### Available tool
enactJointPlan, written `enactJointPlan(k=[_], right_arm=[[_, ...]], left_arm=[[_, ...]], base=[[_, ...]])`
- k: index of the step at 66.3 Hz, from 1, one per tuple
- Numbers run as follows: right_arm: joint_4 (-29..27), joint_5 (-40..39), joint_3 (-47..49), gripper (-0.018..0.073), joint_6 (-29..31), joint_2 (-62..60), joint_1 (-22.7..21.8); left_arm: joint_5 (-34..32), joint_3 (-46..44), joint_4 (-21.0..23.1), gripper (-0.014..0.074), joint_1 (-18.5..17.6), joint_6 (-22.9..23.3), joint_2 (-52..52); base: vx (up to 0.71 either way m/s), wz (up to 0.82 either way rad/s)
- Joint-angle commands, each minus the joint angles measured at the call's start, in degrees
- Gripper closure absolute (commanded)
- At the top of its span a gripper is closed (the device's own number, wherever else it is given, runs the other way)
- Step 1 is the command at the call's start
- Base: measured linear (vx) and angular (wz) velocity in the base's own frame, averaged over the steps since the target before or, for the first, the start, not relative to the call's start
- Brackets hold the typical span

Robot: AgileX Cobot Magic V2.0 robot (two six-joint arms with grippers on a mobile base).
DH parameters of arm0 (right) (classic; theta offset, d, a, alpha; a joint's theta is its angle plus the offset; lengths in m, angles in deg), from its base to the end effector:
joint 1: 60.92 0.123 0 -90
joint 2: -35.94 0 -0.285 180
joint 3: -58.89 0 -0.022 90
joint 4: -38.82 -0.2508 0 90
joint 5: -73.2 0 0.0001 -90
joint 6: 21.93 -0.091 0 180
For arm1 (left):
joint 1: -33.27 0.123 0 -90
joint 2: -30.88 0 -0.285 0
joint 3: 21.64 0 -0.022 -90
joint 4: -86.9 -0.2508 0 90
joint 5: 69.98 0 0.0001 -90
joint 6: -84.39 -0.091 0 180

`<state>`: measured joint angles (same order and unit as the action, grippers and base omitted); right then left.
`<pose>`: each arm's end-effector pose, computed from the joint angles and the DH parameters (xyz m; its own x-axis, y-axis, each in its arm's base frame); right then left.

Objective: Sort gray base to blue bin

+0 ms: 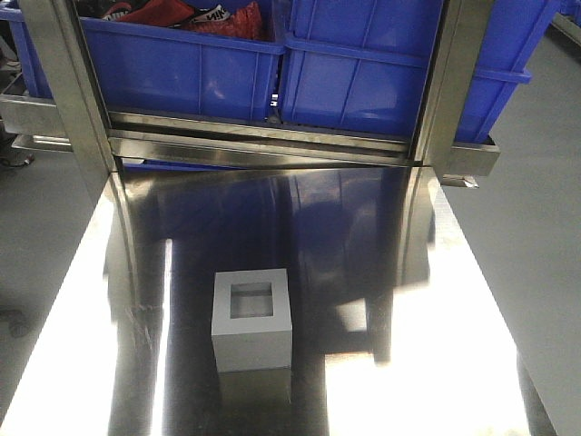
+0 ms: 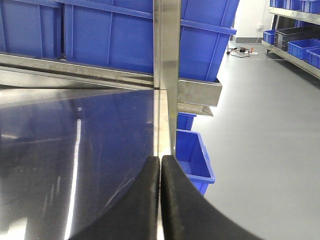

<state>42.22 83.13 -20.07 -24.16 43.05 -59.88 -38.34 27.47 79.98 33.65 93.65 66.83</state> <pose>0.0564 0.0001 0.1878 -0.1040 -0.0214 -0.9943 -0.0100 0.9997 -0.0205 0.0984 0.0064 0.2932 -0.4419 -0.0614 -0.8949 -0.0892 0.9957 -0.0243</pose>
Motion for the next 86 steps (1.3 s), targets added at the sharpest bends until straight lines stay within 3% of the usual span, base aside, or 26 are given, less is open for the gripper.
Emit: enactJointPlan(k=[1,18,29,35,41,42,54,60,77,86], right_arm=[[0.4,-4.2,-0.8,0.0568,0.3,-0.7,-0.3],[0.4,-4.2,-0.8,0.0568,0.3,-0.7,-0.3],[0.4,-4.2,-0.8,0.0568,0.3,-0.7,-0.3],[0.4,-4.2,-0.8,0.0568,0.3,-0.7,-0.3],[0.4,-4.2,-0.8,0.0568,0.3,-0.7,-0.3],[0.4,-4.2,-0.8,0.0568,0.3,-0.7,-0.3],[0.4,-4.2,-0.8,0.0568,0.3,-0.7,-0.3],[0.4,-4.2,-0.8,0.0568,0.3,-0.7,-0.3],[0.4,-4.2,-0.8,0.0568,0.3,-0.7,-0.3],[0.4,-4.2,-0.8,0.0568,0.3,-0.7,-0.3]], left_arm=[[-3.7,-1.8,0.1,0.0174,0.1,-0.1,0.6],[-4.2,-1.8,0.2,0.0174,0.1,0.2,0.6],[-6.3,-2.3,4.1,0.0174,0.1,0.3,1.5],[-6.1,-4.0,10.5,0.0174,-0.1,-3.2,4.3],[-5.0,-6.3,18.4,0.0174,-0.8,-11.4,8.7],[-4.8,-7.0,21.3,0.0174,-1.1,-14.1,9.7],[-4.0,-10.8,39.4,0.0174,-4.2,-28.4,18.4],[-4.0,-12.4,43.4,0.0174,-6.9,-32.2,23.3],[-5.6,-18.2,43.6,0.0174,-17.4,-32.5,36.0],[-7.4,-21.4,43.4,0.0174,-21.9,-30.5,41.8]], base=[[0.00,0.00],[0.00,0.00],[0.00,0.00],[0.00,0.00],[0.00,0.00],[0.00,0.00],[0.00,0.00],[0.00,0.00],[0.00,0.00],[0.00,0.00]])
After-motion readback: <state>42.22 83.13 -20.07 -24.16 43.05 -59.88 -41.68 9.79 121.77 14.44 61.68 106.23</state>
